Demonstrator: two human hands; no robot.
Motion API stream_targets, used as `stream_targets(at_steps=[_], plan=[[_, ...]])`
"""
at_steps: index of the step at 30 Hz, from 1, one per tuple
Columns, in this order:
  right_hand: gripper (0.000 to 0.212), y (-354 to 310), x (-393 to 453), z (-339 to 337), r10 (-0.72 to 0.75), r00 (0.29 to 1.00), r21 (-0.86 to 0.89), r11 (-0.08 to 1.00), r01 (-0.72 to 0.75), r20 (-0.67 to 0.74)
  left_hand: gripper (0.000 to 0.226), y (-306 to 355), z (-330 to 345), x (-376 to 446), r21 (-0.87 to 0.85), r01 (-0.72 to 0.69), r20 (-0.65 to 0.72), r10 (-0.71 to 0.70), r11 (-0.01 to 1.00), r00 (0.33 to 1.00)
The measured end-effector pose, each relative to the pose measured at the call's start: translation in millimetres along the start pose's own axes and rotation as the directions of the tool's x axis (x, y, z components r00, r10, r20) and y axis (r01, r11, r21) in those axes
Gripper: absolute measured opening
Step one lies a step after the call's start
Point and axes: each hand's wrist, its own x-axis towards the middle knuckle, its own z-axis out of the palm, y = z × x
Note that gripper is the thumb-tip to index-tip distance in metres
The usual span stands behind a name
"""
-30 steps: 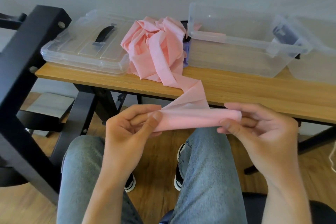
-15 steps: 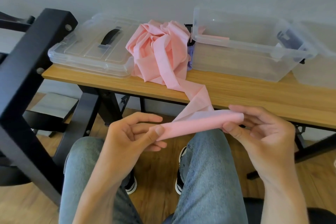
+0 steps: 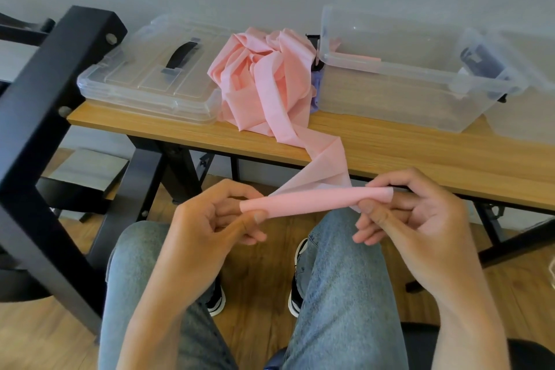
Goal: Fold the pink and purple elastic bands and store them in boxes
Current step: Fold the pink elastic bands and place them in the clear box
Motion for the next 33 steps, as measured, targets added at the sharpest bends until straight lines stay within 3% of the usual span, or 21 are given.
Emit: stream_targets(at_steps=[3,9,12,14,20,24,27,33], plan=[[0.024,0,0,0,0.032,0.999,0.103,0.994,-0.033,0.009,0.029,2,-1,1,0.018,-0.031,0.021,0.031,0.999,0.999],[0.017,1,2,1,0.002,1.0,0.117,0.993,0.001,-0.029,0.026,1,1,1,-0.227,-0.006,0.019,0.01,0.974,1.0],[0.031,4,0,-3,0.007,1.0,0.106,0.994,-0.006,-0.015,0.022,-3,-2,2,-0.154,-0.031,0.001,0.031,0.988,1.0],[0.041,5,-1,-5,0.013,1.0,0.076,0.997,-0.012,-0.008,0.035,-6,-6,2,-0.059,-0.052,0.014,0.053,0.997,0.999],[0.029,13,1,8,0.03,0.999,-0.129,0.991,-0.028,0.018,0.036,-5,-19,-1,0.131,0.006,0.065,-0.015,0.991,0.998],[0.017,18,4,22,0.131,0.981,-0.133,0.985,-0.112,0.142,0.03,-2,-39,-6,0.077,0.152,0.113,-0.16,0.985,0.981],[0.015,21,5,34,0.111,0.98,-0.051,0.993,-0.104,0.165,0.031,-2,-51,-12,0.055,0.159,0.093,-0.164,0.986,0.982],[0.029,22,7,51,0.127,0.983,0.177,0.973,-0.149,0.133,0.033,-7,-59,-14,-0.077,0.158,-0.026,-0.16,0.984,0.987]])
